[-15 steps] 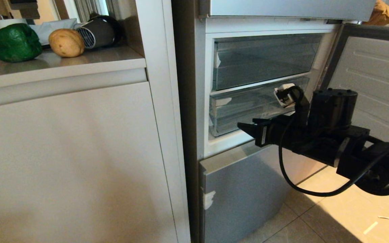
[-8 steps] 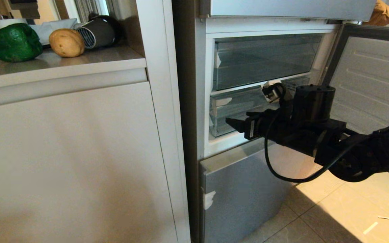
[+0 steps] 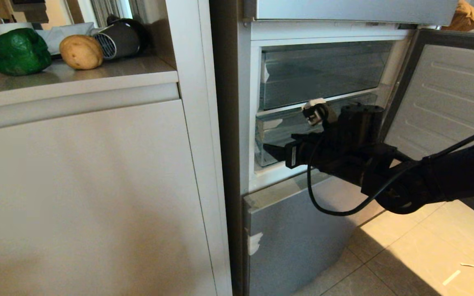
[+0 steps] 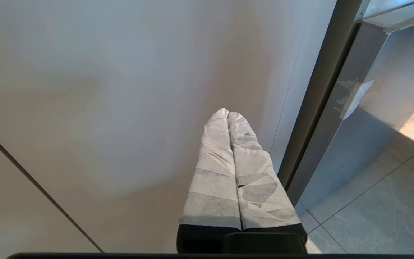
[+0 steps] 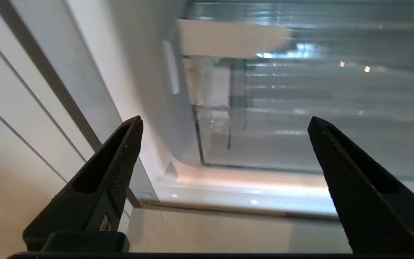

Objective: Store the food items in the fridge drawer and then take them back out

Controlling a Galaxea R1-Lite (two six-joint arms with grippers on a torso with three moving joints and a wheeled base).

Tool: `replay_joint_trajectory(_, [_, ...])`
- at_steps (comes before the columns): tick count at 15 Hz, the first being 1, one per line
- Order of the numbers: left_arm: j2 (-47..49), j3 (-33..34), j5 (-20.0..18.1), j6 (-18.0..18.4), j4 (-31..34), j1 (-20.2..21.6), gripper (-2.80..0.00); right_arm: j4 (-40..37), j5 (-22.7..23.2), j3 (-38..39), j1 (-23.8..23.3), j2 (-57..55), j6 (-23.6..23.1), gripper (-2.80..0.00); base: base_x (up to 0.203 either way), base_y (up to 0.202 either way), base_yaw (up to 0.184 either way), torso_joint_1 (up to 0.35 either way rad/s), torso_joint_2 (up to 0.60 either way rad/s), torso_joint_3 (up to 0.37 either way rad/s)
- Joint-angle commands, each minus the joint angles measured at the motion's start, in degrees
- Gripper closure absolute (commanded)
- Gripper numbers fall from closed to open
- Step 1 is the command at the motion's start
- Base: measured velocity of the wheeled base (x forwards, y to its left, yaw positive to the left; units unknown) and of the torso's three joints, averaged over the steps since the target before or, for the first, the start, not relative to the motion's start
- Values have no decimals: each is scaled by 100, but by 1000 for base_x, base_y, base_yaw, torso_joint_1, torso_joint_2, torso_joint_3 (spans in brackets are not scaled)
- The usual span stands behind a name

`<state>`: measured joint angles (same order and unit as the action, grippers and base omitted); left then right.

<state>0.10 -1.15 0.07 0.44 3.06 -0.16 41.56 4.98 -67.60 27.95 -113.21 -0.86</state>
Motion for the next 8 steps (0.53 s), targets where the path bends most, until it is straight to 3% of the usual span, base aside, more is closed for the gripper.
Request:
replay_joint_trajectory(1, [-1,0,1,0,2,-2,0,28,-141,-177,99,-237,-41,-280,0,0,0,0,0,0])
replay_joint_trajectory(5, [-1,0,1,0,2,-2,0,492,-516,-421,150,-582,-62,-280,0,0,0,0,0,0])
replay_joint_trajectory(8, [-1,0,1,0,2,-2,0,502,-533,-435,141,-588,-54,-280,0,0,0,0,0,0])
